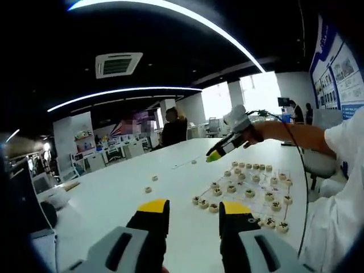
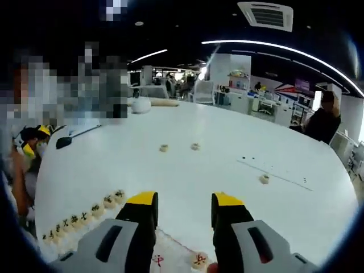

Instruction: Pick up the chess pieces one by one and place each piece onto its starting position on the chessboard, setting the pieces on their correct points until all the chess pieces are arranged in the starting layout

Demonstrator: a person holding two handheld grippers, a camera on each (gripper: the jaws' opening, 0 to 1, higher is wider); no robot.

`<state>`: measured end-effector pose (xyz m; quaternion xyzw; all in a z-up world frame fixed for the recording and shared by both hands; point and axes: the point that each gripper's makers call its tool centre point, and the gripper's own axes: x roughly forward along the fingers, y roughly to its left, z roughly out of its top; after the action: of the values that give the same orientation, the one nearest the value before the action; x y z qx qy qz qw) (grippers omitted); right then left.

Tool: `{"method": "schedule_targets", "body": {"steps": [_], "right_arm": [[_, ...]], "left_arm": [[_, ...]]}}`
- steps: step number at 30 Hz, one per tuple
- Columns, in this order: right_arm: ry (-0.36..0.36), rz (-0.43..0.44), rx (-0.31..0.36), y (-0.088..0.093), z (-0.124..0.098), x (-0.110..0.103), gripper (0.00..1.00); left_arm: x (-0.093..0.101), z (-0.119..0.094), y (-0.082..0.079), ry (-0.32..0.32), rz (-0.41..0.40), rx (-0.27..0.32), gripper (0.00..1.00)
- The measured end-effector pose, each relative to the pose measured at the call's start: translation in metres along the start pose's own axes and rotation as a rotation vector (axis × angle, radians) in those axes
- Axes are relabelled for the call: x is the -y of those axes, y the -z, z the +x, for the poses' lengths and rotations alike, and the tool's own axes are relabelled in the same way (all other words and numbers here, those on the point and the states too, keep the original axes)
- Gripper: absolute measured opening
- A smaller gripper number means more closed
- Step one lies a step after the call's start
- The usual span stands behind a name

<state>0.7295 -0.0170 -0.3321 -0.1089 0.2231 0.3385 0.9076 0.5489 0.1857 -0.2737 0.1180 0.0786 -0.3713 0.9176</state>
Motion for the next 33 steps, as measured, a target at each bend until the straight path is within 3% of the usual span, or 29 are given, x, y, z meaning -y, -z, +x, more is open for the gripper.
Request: {"method": "schedule_targets", "body": {"steps": [8, 10, 12, 14, 18, 22, 27, 29, 33], "right_arm": [[-0.017, -0.042, 0.005, -0.02, 0.097, -0.018, 0.38], [0.012, -0.078, -0.006, -0.026, 0.118, -0.012, 0.38], [0.086, -0.13, -0.016, -0.031, 0.138, 0.004, 0.38], [0.108, -0.079, -0.009, -0.038, 0.156, 0.012, 0.38], [0.083, -0.052, 0.022, -0.051, 0.184, 0.003, 0.38], [0.016, 0.037, 0.024, -0.051, 0.206, -0.017, 0.37], [0.03, -0.018, -0.037, -0.043, 0.224, -0.024, 0.32], [0.04, -0.005, -0.047, -0.042, 0.223, -0.022, 0.19], [0.058, 0.003, -0.051, -0.04, 0.214, -0.023, 0.19]], "left_arm": [[-0.008, -0.009, -0.005, -0.028, -0.014, 0.025, 0.36], [-0.01, -0.009, -0.005, -0.032, -0.017, 0.029, 0.36], [-0.011, -0.009, -0.004, -0.033, -0.019, 0.029, 0.36], [-0.011, -0.009, -0.003, -0.033, -0.022, 0.029, 0.36], [-0.014, -0.01, -0.004, -0.033, -0.028, 0.035, 0.36], [-0.015, -0.011, -0.006, -0.035, -0.029, 0.041, 0.36], [-0.015, -0.013, -0.007, -0.036, -0.029, 0.044, 0.36], [-0.016, -0.013, -0.008, -0.037, -0.03, 0.047, 0.36], [-0.015, -0.011, -0.008, -0.032, -0.029, 0.047, 0.36]]}}
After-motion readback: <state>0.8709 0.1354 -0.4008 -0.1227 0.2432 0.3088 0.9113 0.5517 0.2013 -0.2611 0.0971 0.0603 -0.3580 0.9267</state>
